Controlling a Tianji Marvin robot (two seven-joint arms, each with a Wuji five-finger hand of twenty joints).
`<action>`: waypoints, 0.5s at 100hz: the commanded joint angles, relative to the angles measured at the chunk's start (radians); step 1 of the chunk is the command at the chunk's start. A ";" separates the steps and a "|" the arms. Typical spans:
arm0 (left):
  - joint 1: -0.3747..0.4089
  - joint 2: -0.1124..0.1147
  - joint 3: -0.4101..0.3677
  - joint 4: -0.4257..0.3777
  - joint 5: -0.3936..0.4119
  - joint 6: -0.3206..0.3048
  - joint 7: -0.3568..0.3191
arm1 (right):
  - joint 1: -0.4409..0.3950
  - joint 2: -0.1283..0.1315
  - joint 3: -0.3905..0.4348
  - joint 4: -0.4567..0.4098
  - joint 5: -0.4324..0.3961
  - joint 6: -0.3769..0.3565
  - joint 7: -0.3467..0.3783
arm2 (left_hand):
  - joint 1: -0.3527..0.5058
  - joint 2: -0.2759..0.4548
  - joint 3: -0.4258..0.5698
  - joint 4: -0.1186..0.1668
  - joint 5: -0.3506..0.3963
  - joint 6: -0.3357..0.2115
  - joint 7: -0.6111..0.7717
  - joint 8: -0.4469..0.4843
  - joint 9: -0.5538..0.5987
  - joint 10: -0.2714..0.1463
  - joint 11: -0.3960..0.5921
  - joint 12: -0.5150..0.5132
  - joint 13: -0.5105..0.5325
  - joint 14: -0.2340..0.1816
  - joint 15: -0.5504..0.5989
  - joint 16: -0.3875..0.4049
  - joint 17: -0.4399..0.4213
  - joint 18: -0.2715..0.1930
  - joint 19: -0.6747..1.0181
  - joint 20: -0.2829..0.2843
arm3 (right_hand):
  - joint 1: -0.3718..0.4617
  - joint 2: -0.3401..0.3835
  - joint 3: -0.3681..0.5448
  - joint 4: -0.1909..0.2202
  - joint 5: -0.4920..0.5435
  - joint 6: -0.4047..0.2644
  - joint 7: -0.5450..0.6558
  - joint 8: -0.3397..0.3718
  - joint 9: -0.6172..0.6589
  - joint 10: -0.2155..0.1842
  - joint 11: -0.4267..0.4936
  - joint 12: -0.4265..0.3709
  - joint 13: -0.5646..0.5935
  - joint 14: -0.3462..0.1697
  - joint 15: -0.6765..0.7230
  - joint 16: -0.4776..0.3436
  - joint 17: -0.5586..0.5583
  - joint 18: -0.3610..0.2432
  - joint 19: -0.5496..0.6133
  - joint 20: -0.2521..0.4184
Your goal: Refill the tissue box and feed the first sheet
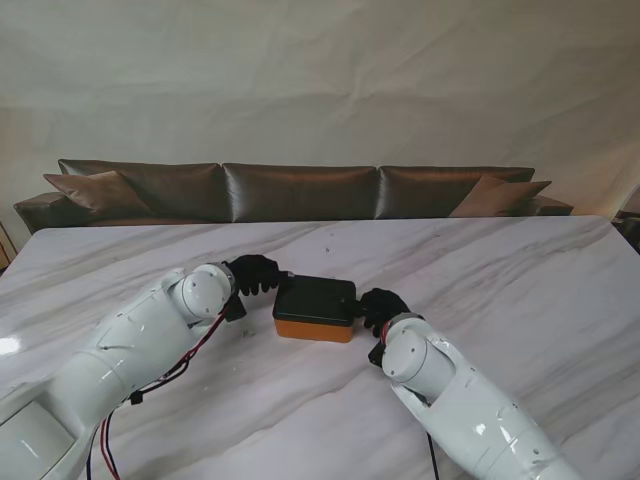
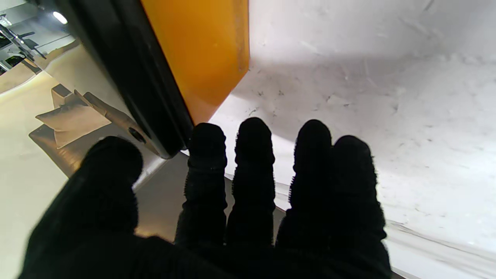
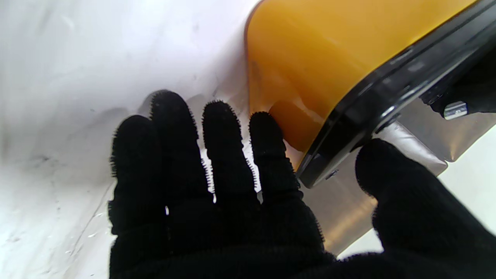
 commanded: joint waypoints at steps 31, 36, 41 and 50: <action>-0.018 -0.032 0.051 0.070 0.019 -0.031 0.012 | 0.004 -0.005 -0.006 0.003 -0.001 0.000 0.014 | -0.002 -0.164 0.342 0.042 0.106 -0.060 0.127 0.055 0.124 -0.062 0.113 0.051 0.105 -0.002 0.089 0.034 0.072 -0.034 0.078 0.020 | 0.015 0.008 -0.016 0.017 0.011 -0.046 0.015 0.003 0.024 -0.031 0.021 0.016 0.033 -0.001 0.022 0.002 0.008 -0.006 0.040 -0.005; -0.017 -0.032 0.057 0.071 0.027 -0.033 0.017 | 0.005 -0.006 -0.007 0.005 0.000 0.000 0.013 | 0.001 -0.176 0.353 0.047 0.120 -0.052 0.133 0.052 0.136 -0.064 0.119 0.053 0.117 -0.008 0.095 0.035 0.082 -0.038 0.087 0.021 | 0.018 0.008 -0.016 0.017 0.010 -0.046 0.015 0.003 0.024 -0.032 0.021 0.016 0.032 -0.001 0.021 0.002 0.008 -0.006 0.040 -0.005; -0.010 -0.027 0.058 0.056 0.036 -0.027 0.020 | 0.006 -0.006 -0.008 0.006 0.000 0.000 0.012 | -0.010 -0.200 0.394 0.062 0.138 -0.038 0.149 0.037 0.151 -0.063 0.126 0.060 0.129 -0.011 0.102 0.038 0.090 -0.040 0.099 0.016 | 0.021 0.007 -0.016 0.017 0.010 -0.046 0.015 0.003 0.024 -0.032 0.021 0.016 0.033 -0.002 0.021 0.002 0.008 -0.007 0.041 -0.005; -0.002 -0.027 0.060 0.054 0.050 -0.031 0.044 | 0.007 -0.007 -0.009 0.008 0.000 -0.001 0.012 | -0.020 -0.249 0.461 0.087 0.184 -0.010 0.173 0.014 0.188 -0.048 0.146 0.076 0.161 -0.020 0.124 0.047 0.117 -0.041 0.125 0.012 | 0.024 0.006 -0.016 0.017 0.011 -0.046 0.016 0.003 0.024 -0.033 0.021 0.016 0.034 -0.001 0.022 0.002 0.010 -0.007 0.041 -0.005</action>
